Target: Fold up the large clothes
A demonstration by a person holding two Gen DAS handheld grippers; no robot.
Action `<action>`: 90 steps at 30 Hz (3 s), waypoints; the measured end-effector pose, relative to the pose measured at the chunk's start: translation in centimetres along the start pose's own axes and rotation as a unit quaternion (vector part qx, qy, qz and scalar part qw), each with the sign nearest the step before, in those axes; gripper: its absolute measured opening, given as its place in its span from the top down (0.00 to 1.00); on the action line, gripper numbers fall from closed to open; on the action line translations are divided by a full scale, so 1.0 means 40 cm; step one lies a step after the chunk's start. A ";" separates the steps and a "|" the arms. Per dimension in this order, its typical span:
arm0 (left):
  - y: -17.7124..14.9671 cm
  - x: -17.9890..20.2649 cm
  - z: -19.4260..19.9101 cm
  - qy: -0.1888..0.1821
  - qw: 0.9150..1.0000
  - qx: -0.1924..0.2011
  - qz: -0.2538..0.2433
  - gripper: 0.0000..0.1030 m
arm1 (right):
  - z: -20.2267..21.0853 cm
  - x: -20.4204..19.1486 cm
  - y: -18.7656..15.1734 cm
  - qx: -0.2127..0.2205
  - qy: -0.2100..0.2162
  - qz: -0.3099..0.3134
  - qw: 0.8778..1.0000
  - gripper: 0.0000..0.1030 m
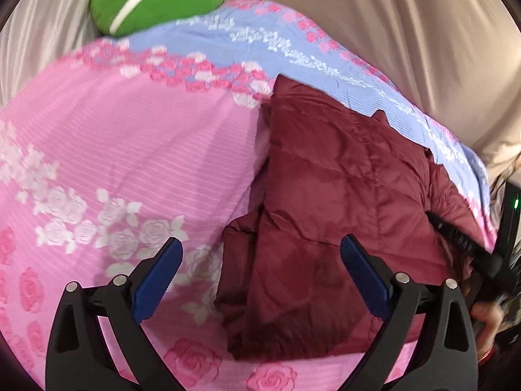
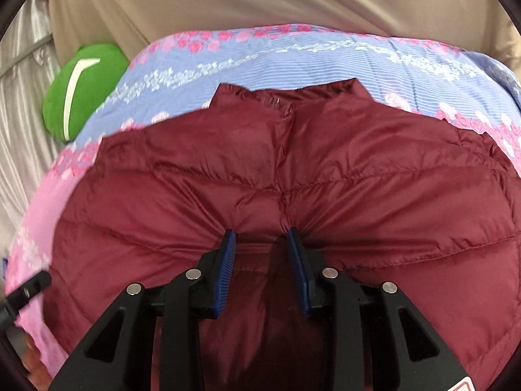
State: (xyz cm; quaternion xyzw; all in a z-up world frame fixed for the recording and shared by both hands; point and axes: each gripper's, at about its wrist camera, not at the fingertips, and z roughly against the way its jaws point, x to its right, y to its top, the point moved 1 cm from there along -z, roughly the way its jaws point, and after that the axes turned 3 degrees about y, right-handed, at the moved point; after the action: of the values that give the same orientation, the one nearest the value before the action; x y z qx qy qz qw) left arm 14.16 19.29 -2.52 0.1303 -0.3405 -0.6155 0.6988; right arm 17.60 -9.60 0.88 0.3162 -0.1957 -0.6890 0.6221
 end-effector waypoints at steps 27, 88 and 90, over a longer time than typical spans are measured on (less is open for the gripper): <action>0.044 0.128 -0.062 -0.072 0.997 -0.028 -0.027 0.71 | -0.011 0.014 -0.023 0.016 0.025 -0.008 1.000 0.68; 0.064 0.470 0.166 -0.160 0.971 0.066 -0.163 0.90 | -0.124 0.102 0.259 -0.068 0.155 -0.062 0.984 0.93; 0.061 0.487 0.171 -0.164 0.969 0.066 -0.171 0.90 | -0.003 0.160 0.220 -0.036 0.169 -0.068 0.983 0.92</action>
State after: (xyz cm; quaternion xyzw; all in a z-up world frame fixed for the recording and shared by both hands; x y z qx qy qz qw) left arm 11.89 2.93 10.12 0.1295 -0.4634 -0.7148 0.5075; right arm 23.99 -17.19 5.40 0.4179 -0.0411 -0.6732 0.6086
